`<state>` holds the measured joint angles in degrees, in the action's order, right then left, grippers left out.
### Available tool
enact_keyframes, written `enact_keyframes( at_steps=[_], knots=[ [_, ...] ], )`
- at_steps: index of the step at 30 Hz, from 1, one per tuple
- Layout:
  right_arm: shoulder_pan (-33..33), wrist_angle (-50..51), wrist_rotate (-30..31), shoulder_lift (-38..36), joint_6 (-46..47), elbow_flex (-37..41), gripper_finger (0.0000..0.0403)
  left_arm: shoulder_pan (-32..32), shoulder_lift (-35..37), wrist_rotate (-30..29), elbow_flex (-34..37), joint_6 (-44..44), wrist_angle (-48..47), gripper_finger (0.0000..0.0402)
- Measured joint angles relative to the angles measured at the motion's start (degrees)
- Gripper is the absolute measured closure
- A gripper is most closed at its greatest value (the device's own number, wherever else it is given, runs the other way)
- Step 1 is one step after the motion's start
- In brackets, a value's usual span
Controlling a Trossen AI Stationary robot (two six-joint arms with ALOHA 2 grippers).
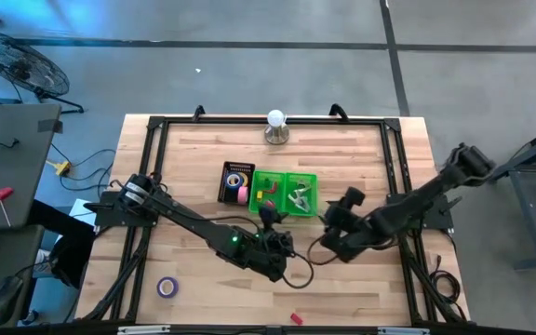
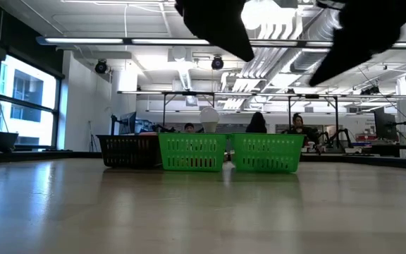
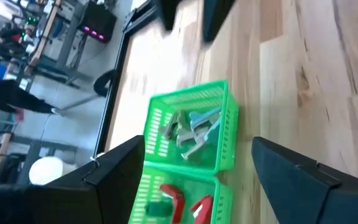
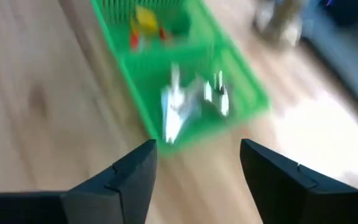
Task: Pick and place Stapler, Stapler remover, tape
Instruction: Put the black staple remover into the right green bin
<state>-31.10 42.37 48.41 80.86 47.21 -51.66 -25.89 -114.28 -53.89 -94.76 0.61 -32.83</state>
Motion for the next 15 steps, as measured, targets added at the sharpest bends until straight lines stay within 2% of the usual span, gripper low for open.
enact_keyframes(
  at_steps=[4,7,11,15],
  knots=[
    [-2.1,16.3,-9.6,-4.3,16.4,0.0,0.0198,0.0,0.0,0.0,0.0,-1.5,-1.7,0.0113],
    [-4.0,26.3,-14.5,-6.0,27.6,0.0,0.0213,0.0,0.0,0.0,0.0,-1.9,-1.7,0.0113],
    [-6.7,31.9,-19.4,-7.1,35.1,0.0,0.0231,0.0,0.0,0.6,0.0,-2.4,-1.6,0.0113],
    [-7.9,33.9,-27.5,-7.4,40.6,0.0,0.0249,0.0,0.0,0.9,0.0,-2.6,-1.7,0.0113]
  ],
)
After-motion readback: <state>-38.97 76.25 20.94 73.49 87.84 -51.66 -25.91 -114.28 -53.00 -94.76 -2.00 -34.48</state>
